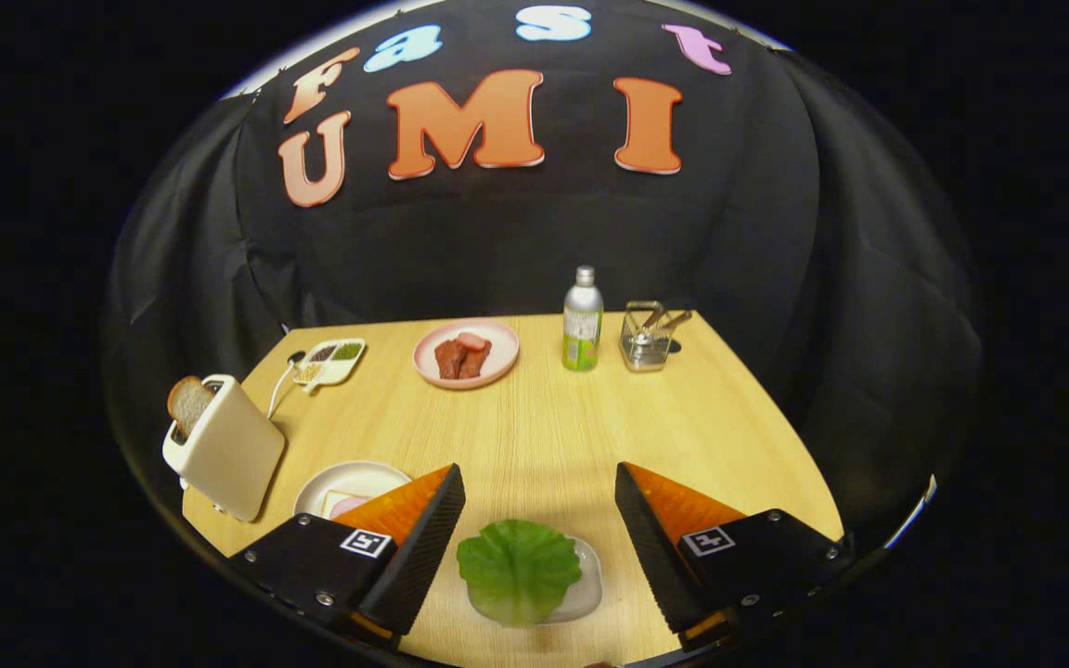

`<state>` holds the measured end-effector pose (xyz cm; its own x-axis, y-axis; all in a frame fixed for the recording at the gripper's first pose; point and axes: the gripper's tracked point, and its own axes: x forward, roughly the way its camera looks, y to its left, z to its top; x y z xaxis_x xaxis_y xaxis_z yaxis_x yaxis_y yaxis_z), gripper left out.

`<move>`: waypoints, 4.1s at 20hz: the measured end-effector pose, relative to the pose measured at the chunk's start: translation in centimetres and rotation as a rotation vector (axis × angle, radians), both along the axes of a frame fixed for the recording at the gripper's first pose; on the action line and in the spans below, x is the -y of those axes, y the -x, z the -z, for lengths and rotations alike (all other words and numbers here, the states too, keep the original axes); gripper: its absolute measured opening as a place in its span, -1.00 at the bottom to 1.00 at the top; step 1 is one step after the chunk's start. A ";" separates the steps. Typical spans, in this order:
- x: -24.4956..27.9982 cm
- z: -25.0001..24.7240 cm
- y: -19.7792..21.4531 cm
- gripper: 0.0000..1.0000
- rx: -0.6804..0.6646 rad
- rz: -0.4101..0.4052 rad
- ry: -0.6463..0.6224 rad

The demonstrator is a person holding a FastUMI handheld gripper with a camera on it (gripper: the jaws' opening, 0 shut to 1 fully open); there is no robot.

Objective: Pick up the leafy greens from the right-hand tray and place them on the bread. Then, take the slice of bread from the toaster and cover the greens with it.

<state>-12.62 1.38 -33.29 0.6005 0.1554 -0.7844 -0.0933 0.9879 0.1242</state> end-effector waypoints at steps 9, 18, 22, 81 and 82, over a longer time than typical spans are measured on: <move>-1.0 8.9 6.4 0.91 -0.320 -0.116 0.004; -1.8 13.3 9.3 0.84 -0.480 -0.201 0.083; -1.8 14.5 9.8 0.60 -0.529 -0.206 0.102; -23.3 4.8 5.6 0.59 -0.367 -0.398 -0.128; -23.7 3.5 5.0 0.72 -0.350 -0.396 -0.142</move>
